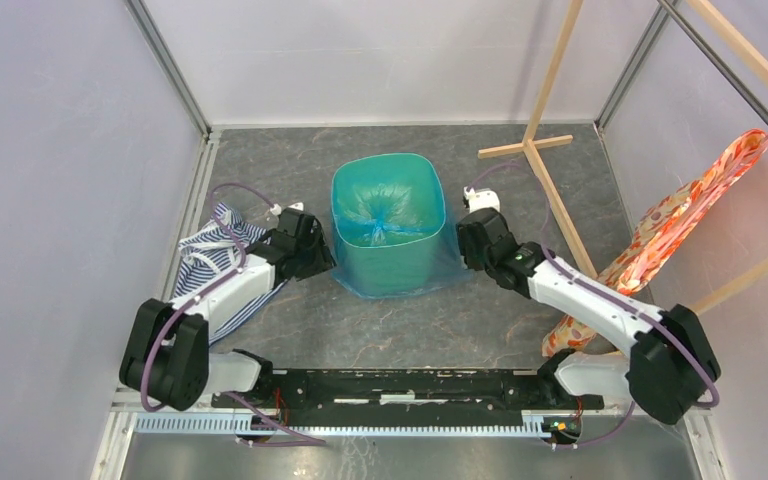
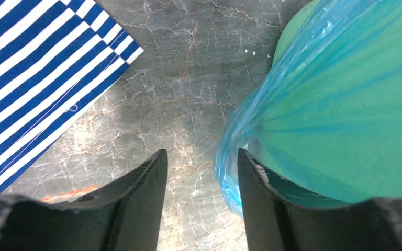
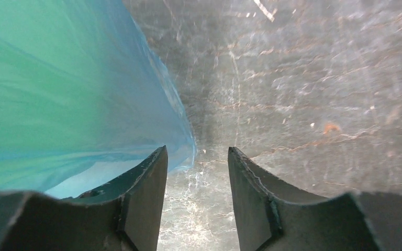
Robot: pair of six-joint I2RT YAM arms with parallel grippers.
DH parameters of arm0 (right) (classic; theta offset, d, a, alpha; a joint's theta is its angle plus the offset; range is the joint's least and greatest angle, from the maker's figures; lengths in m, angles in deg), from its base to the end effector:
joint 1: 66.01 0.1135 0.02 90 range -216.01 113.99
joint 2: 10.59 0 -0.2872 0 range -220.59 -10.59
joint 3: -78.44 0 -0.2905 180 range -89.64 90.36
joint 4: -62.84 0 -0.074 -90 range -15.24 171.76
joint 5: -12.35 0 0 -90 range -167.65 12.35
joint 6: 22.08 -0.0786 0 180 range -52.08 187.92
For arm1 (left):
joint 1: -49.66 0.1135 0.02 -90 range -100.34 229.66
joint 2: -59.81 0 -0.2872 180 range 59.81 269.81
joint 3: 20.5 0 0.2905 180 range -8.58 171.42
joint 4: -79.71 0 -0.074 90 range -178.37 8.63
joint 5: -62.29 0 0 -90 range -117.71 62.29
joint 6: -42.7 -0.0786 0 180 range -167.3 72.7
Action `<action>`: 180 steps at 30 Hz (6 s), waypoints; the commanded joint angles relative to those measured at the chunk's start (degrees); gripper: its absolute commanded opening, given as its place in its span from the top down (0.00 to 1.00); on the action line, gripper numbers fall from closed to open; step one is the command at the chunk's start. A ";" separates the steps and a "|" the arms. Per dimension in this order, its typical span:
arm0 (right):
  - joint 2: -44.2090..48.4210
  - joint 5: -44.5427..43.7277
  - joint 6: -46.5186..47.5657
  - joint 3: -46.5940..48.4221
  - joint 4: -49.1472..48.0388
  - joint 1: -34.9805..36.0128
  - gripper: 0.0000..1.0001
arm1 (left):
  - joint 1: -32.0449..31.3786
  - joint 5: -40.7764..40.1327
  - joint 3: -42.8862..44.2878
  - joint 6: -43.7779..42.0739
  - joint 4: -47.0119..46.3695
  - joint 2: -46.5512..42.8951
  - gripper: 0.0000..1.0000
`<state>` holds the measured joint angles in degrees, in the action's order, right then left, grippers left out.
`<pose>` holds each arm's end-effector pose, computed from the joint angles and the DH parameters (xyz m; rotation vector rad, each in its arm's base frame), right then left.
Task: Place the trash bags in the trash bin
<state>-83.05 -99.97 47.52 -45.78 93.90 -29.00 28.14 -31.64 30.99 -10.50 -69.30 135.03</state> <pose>0.2658 0.1630 0.1954 -0.1600 2.3196 0.0292 0.2817 -0.1053 0.1499 -0.3670 2.5268 -0.3191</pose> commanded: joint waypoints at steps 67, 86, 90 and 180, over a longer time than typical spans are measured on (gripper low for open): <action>-39.66 14.66 14.90 54.93 23.14 9.57 0.31 | 0.51 4.98 11.60 -9.13 11.41 -14.66 0.42; -41.15 13.89 17.32 51.94 20.62 9.63 0.30 | 0.54 8.53 3.11 -4.06 0.41 -7.49 0.68; -41.78 13.71 17.65 51.86 20.22 9.65 0.30 | 0.52 9.02 2.53 -3.85 -0.57 -6.53 0.70; -46.20 8.41 18.50 48.86 18.36 10.34 0.28 | 0.19 9.25 4.70 -4.01 2.44 -7.03 0.72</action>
<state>-129.61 -91.82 67.17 0.42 110.31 -18.64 28.42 -22.67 33.48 -14.72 -67.20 129.26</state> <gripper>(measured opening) 0.715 0.275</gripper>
